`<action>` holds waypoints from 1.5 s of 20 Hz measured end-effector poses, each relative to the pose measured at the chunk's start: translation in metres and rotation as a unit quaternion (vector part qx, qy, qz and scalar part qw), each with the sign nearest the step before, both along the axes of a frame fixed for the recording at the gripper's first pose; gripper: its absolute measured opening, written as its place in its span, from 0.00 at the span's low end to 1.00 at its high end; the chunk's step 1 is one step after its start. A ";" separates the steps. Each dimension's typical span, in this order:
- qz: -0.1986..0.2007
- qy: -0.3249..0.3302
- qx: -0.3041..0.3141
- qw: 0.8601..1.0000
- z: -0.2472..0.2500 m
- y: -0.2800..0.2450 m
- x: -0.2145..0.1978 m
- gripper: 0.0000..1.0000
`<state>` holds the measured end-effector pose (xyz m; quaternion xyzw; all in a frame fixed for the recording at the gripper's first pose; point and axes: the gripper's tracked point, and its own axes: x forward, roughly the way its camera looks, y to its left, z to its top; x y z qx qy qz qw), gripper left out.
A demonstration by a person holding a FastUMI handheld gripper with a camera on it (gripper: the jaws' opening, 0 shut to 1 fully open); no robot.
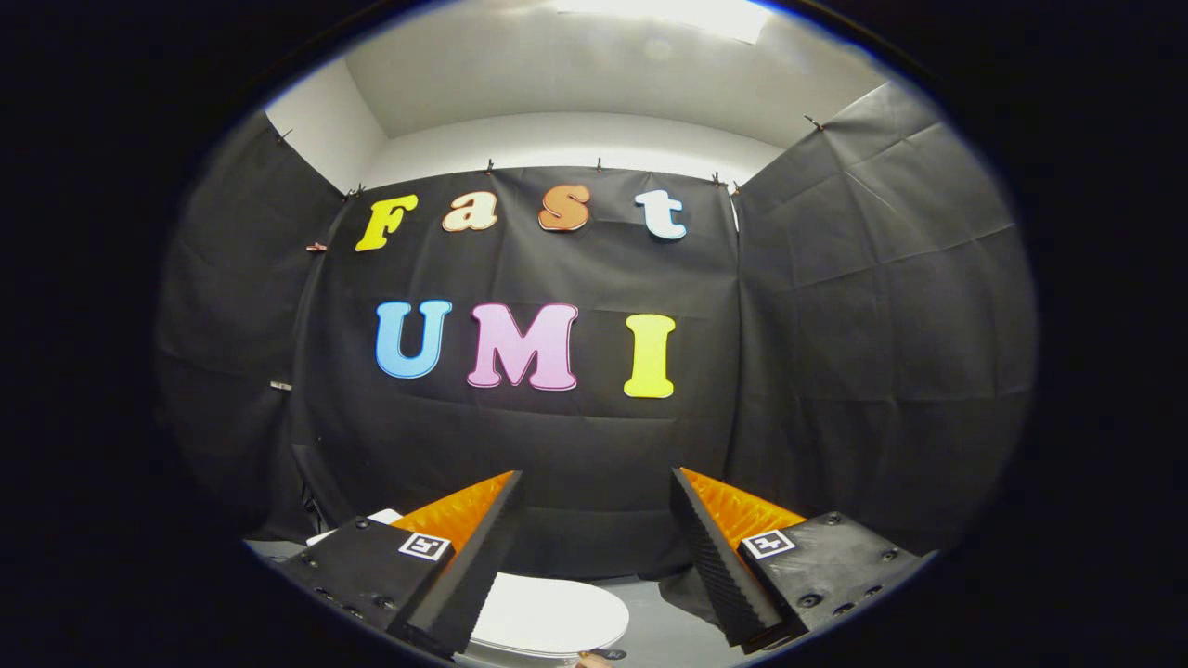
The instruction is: Open the toilet lid.
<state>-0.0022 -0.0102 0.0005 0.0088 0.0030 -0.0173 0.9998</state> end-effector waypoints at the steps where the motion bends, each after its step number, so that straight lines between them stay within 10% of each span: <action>1: 0.000 0.001 0.000 1.000 0.000 -0.001 0.000 0.98; 30: -0.035 0.003 0.007 0.999 -0.008 -0.021 0.006 0.98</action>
